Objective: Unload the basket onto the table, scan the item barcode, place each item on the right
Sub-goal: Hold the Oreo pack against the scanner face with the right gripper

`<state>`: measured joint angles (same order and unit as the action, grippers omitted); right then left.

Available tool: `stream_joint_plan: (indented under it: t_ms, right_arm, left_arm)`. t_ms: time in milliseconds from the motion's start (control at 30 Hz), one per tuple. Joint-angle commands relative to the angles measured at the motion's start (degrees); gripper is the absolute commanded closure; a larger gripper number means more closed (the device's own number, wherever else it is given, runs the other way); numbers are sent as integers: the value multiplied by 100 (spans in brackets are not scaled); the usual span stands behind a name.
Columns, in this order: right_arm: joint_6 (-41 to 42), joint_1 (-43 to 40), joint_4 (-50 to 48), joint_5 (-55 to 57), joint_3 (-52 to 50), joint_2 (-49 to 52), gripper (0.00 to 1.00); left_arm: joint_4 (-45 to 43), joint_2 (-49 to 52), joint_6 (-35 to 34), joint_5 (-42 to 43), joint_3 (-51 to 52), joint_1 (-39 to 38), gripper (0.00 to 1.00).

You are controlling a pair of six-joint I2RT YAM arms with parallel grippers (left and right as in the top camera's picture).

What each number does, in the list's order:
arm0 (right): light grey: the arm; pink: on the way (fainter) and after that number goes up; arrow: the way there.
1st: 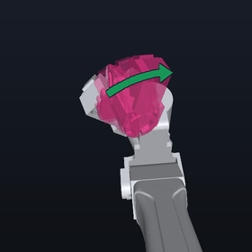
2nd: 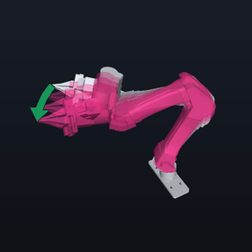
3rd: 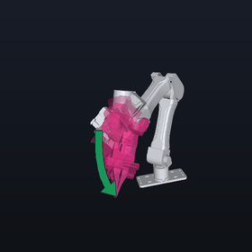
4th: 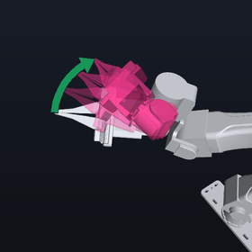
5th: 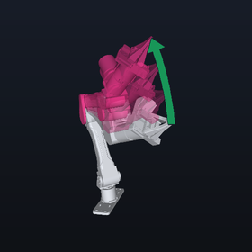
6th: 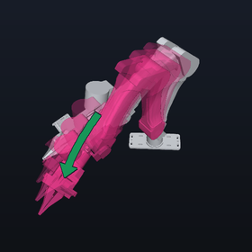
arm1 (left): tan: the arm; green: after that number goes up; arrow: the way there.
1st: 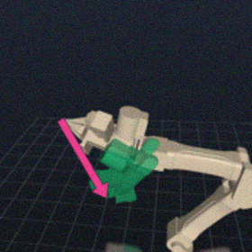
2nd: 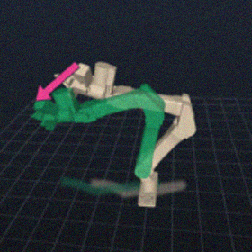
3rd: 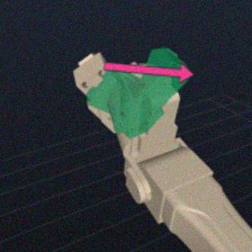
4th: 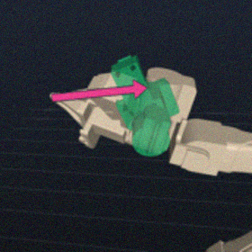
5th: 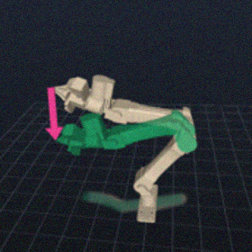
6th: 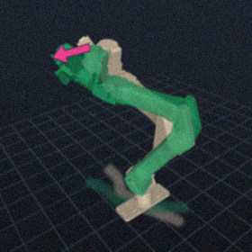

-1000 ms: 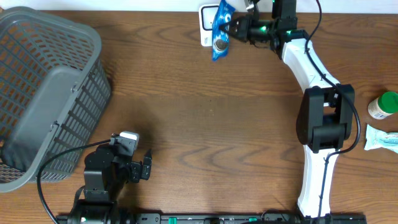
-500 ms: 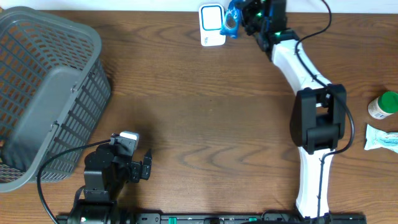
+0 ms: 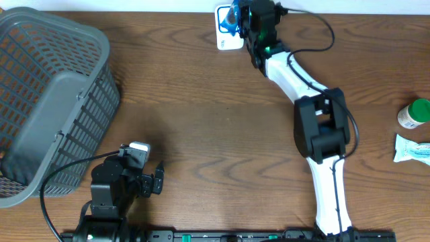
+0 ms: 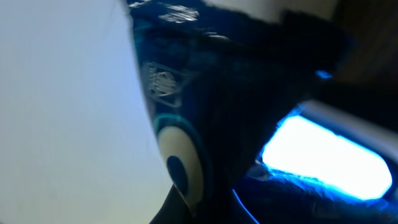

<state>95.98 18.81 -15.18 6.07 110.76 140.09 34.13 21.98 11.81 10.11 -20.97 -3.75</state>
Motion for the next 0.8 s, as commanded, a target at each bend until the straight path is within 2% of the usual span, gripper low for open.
stream_joint_plan:
  t_ms: [0,67,200,367,500,633,767]
  right_arm:
    - [750,-181,-376,293,170,581,99]
    - [1043,-227,-391,101,332,841,99]
    - [1110,-236,-358,-164,627,1180,98]
    - [275,-260,-374,-181,901,1163,98]
    - [-199,-356,-310,-754,1224,1104,99]
    - [-352,-505,330,-1091,1447,811,99]
    - [-459,-564,1703,-1003,1519,450,98]
  left_arm:
    - [-4,-33,-50,-35,24,15,2]
    - [-4,-33,-50,-35,24,15,2]
    - [-4,-33,-50,-35,24,15,2]
    - [-4,-33,-50,-35,24,15,2]
    - [-4,-33,-50,-35,24,15,2]
    - [-4,-33,-50,-35,24,15,2]
    - [-4,-33,-50,-35,24,15,2]
